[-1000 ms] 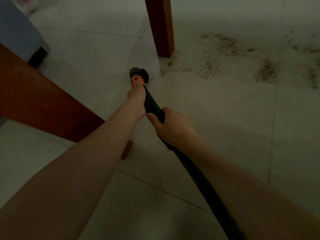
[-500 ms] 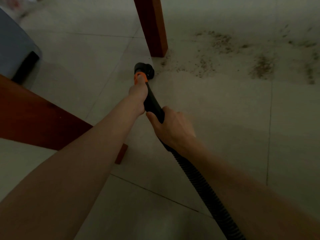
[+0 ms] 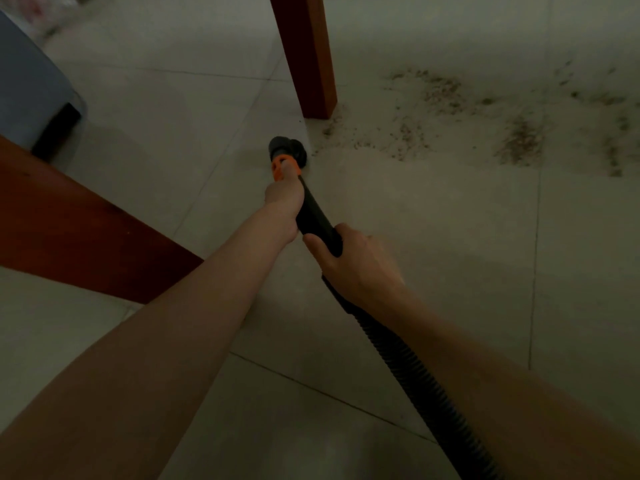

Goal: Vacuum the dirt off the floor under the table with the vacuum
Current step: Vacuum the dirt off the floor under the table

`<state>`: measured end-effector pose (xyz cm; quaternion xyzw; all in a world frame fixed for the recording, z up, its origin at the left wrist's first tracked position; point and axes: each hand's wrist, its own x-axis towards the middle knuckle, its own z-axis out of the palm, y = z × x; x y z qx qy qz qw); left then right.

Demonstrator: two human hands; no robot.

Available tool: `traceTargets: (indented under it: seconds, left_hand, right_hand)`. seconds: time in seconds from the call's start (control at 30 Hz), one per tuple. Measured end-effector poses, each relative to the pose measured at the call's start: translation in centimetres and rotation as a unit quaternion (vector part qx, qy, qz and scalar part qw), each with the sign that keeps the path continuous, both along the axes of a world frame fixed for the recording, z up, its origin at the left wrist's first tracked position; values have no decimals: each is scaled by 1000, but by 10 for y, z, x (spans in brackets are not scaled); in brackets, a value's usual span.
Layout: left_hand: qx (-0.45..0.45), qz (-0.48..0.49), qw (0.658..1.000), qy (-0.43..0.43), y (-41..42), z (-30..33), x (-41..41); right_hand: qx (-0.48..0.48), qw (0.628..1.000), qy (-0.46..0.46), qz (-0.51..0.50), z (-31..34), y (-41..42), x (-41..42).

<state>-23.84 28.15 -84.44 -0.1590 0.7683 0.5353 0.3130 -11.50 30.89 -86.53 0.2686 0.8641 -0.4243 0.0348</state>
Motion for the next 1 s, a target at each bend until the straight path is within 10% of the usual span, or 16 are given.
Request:
traceTargets:
  seconds: [0.3, 1.0]
  left_hand:
    - [-57, -31, 996, 59, 16, -5, 0]
    - [-144, 58, 979, 135, 2, -12, -79]
  right_hand:
    - [-254, 963, 41, -84, -15, 3, 18]
    - [-180, 980, 82, -10, -43, 0, -83]
